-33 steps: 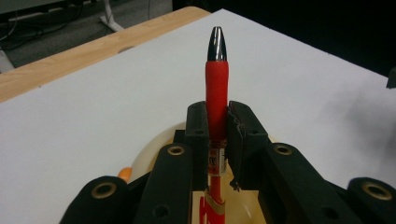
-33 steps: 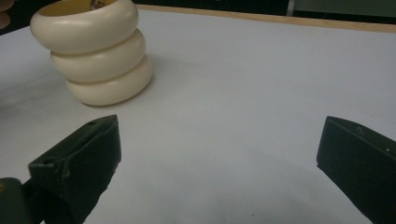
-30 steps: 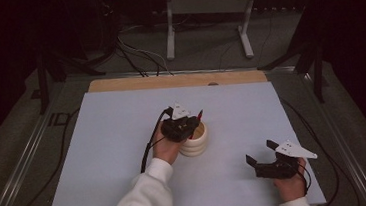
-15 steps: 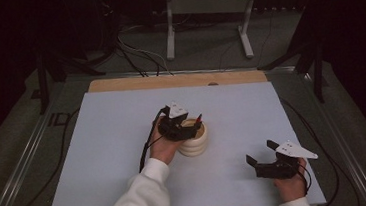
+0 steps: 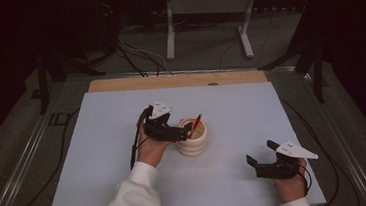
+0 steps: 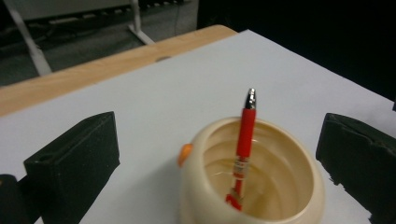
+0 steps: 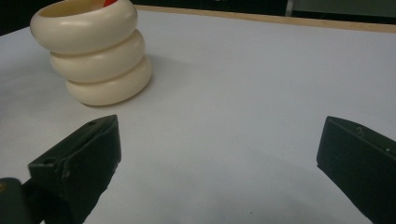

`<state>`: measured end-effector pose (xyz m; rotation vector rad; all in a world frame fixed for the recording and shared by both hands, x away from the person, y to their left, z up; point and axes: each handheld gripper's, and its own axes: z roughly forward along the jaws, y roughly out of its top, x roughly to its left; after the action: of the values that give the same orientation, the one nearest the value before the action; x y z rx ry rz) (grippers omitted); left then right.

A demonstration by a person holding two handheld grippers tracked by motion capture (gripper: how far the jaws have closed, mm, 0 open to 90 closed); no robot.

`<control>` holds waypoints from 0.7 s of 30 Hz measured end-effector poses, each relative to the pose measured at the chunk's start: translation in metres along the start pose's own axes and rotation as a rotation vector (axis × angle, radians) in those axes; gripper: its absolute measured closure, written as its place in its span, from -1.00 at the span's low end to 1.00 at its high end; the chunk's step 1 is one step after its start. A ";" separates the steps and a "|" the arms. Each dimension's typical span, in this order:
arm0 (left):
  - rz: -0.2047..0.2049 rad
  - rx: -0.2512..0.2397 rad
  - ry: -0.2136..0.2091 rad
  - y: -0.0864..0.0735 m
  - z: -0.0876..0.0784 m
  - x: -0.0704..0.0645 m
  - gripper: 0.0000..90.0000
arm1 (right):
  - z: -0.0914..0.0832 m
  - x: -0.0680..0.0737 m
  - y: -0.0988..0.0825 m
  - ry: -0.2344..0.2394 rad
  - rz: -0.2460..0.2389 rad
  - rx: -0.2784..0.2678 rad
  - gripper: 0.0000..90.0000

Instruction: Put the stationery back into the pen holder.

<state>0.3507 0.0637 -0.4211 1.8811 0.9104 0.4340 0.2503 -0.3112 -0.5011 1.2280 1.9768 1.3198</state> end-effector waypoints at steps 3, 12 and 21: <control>0.010 -0.017 0.011 0.001 -0.013 0.007 -1.00 | 0.000 0.000 0.000 0.000 0.000 0.000 -1.00; 0.014 -0.041 0.027 -0.006 -0.040 0.024 -1.00 | -0.001 0.000 0.000 0.000 0.001 -0.004 -1.00; 0.023 -0.025 0.064 -0.023 -0.060 0.038 -1.00 | 0.000 0.001 0.000 -0.001 0.001 -0.001 -1.00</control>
<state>0.3279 0.1346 -0.4158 1.8651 0.9228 0.5199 0.2497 -0.3108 -0.5011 1.2285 1.9751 1.3205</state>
